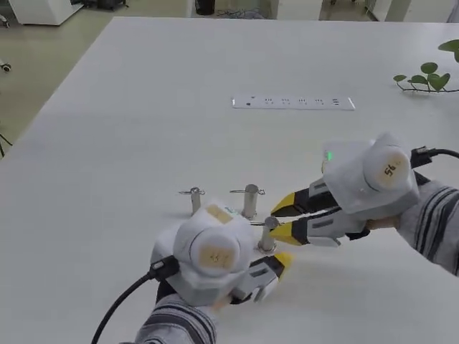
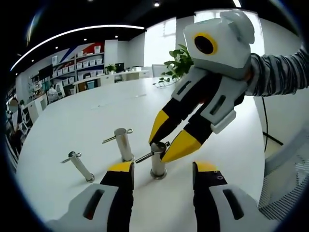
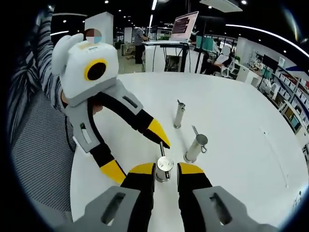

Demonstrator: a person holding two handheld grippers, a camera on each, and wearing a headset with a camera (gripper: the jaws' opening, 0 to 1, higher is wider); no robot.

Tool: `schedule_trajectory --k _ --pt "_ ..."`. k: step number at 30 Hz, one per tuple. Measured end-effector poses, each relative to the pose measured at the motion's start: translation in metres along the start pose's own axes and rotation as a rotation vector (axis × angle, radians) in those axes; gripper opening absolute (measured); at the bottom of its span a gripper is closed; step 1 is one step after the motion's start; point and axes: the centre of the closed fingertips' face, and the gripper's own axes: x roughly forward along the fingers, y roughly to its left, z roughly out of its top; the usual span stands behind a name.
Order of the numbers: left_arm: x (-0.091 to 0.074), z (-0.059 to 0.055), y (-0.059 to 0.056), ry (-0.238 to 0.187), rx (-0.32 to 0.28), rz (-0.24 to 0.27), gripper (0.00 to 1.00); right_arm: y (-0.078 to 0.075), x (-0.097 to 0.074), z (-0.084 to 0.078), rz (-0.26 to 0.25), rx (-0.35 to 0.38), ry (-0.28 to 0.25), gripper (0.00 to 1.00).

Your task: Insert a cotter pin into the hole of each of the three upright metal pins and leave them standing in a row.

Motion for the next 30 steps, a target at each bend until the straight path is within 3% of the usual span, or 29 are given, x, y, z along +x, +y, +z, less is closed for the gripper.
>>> schedule_trajectory --k 9,20,30 --pt "-0.017 0.004 0.007 -0.025 -0.038 0.002 0.57 0.0 0.008 -0.001 0.011 0.035 0.004 0.09" --pt "-0.045 0.008 0.025 -0.051 -0.065 0.027 0.68 -0.004 0.007 -0.002 0.016 0.082 0.011 0.08" --pt "-0.066 0.006 0.059 -0.079 -0.1 0.086 0.81 -0.017 -0.004 -0.01 -0.003 0.068 0.028 0.08"
